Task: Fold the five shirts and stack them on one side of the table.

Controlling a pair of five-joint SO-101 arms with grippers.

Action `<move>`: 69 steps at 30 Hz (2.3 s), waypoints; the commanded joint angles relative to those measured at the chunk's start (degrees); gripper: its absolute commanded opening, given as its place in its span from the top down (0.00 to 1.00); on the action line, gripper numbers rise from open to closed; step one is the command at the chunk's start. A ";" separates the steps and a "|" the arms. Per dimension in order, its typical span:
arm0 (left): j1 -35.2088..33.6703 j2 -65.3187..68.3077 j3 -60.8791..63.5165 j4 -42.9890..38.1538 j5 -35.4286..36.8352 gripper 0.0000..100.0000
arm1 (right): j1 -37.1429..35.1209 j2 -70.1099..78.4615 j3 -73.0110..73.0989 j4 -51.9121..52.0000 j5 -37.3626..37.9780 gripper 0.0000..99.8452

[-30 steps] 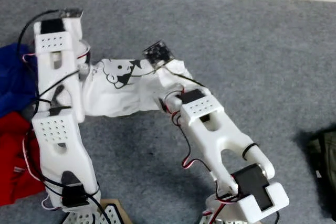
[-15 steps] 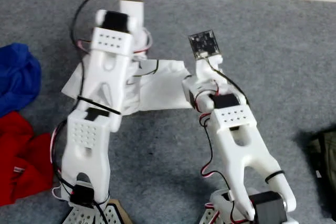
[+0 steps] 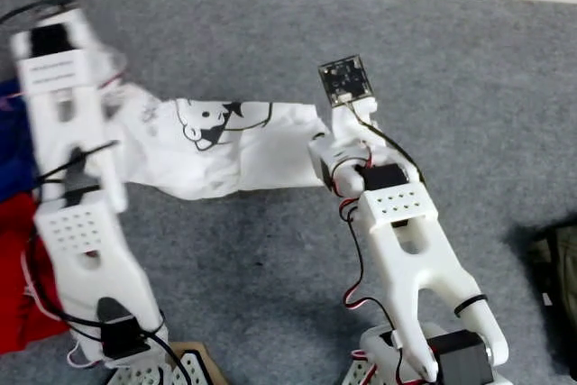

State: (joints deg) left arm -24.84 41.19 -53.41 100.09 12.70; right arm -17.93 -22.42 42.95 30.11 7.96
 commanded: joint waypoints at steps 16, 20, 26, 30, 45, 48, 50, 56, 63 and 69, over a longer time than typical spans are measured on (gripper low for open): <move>0.31 -3.65 6.11 -7.74 0.35 0.91 | -10.95 -1.71 4.44 -1.19 5.01 0.90; 2.24 -3.65 8.66 -8.18 0.35 0.78 | -10.77 -1.71 4.62 -3.03 5.01 0.90; -0.48 -4.00 9.19 -7.74 0.62 0.67 | -9.27 -1.63 4.70 -3.91 5.01 0.90; -4.00 -4.26 9.19 -7.74 0.70 0.69 | -9.45 -1.63 4.70 -3.91 5.01 0.90; -12.26 -3.65 9.54 -2.37 0.35 0.73 | -9.54 7.25 1.27 -3.82 5.01 0.90; -12.97 -3.56 9.89 -1.76 0.35 0.73 | -9.71 6.81 1.01 -3.82 4.66 0.90; -13.14 -3.65 12.44 -2.11 0.26 0.73 | -11.47 5.32 0.92 -4.00 4.57 0.90; -10.07 -3.74 17.54 -3.34 0.26 0.73 | -22.37 1.19 -1.10 -3.74 4.84 0.90; -6.64 -3.74 20.00 -3.34 0.26 0.73 | -31.96 8.92 -7.96 -0.84 4.57 0.90; -6.64 -3.74 19.91 -5.98 0.62 0.73 | -36.00 20.88 -18.51 -1.19 4.75 0.90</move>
State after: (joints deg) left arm -32.92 41.19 -33.45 95.78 12.70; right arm -52.57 -4.57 31.87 28.70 12.18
